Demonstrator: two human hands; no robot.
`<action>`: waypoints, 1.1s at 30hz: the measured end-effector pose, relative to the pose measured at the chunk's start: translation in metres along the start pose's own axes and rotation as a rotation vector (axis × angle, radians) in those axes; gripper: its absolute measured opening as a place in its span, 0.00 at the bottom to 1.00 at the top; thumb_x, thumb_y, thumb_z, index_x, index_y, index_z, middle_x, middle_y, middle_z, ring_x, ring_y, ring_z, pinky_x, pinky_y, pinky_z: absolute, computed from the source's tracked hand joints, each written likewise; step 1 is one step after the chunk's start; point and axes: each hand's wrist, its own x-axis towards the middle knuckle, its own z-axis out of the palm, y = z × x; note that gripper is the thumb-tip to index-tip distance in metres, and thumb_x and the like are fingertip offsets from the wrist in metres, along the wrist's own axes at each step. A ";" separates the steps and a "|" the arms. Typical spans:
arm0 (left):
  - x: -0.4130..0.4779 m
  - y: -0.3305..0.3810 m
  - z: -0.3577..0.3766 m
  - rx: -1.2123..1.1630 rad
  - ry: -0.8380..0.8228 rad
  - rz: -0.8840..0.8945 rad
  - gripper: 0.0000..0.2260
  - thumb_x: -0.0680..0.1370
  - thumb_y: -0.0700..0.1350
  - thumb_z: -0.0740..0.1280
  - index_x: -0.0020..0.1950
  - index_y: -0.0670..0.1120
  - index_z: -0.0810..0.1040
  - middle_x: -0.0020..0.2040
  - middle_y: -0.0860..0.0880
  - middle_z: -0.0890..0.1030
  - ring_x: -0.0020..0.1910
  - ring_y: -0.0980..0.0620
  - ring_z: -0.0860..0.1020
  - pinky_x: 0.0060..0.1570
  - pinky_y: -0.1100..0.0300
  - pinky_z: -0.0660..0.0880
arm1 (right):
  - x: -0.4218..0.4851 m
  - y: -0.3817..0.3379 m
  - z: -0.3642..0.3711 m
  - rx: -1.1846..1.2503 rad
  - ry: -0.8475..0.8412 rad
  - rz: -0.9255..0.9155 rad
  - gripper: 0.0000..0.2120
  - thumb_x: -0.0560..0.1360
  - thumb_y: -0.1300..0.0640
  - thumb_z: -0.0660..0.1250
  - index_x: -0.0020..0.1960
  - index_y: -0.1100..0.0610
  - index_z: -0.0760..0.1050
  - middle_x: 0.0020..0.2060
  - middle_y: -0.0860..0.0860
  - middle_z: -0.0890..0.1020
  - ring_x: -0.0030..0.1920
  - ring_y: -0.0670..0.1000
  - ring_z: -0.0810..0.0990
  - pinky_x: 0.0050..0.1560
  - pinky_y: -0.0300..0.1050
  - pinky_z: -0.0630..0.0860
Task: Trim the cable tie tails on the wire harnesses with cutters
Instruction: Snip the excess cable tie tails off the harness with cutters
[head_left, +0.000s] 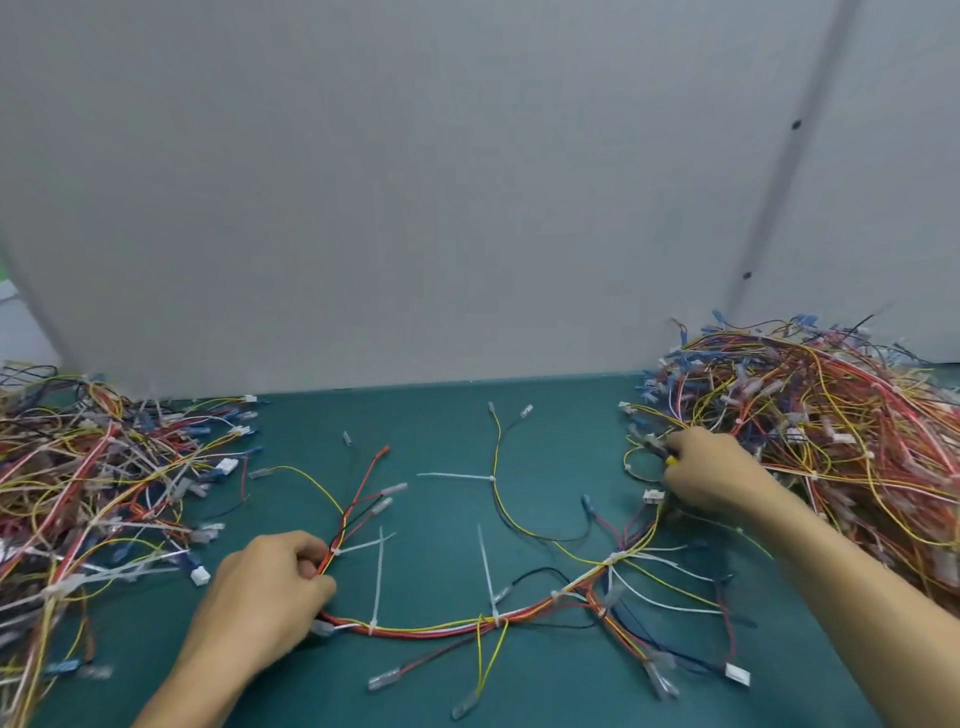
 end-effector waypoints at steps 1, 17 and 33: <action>0.000 -0.001 0.000 0.000 -0.003 -0.002 0.09 0.68 0.43 0.70 0.37 0.58 0.76 0.33 0.59 0.79 0.40 0.53 0.77 0.36 0.60 0.68 | 0.003 0.009 0.000 0.018 0.005 0.022 0.08 0.72 0.59 0.61 0.50 0.56 0.75 0.47 0.60 0.80 0.45 0.59 0.76 0.45 0.48 0.74; 0.012 -0.017 -0.016 -0.142 -0.035 -0.095 0.09 0.69 0.38 0.70 0.38 0.53 0.81 0.35 0.54 0.83 0.39 0.49 0.81 0.44 0.55 0.76 | -0.044 0.002 0.013 -0.120 0.319 -0.142 0.06 0.73 0.56 0.64 0.44 0.52 0.67 0.47 0.54 0.81 0.49 0.60 0.79 0.42 0.50 0.68; 0.002 -0.001 -0.012 -0.257 -0.063 -0.065 0.06 0.68 0.40 0.77 0.38 0.49 0.83 0.31 0.52 0.83 0.33 0.52 0.81 0.43 0.58 0.77 | -0.097 -0.029 0.023 0.106 -0.196 -0.422 0.09 0.65 0.48 0.71 0.40 0.47 0.71 0.36 0.47 0.79 0.40 0.49 0.75 0.43 0.47 0.75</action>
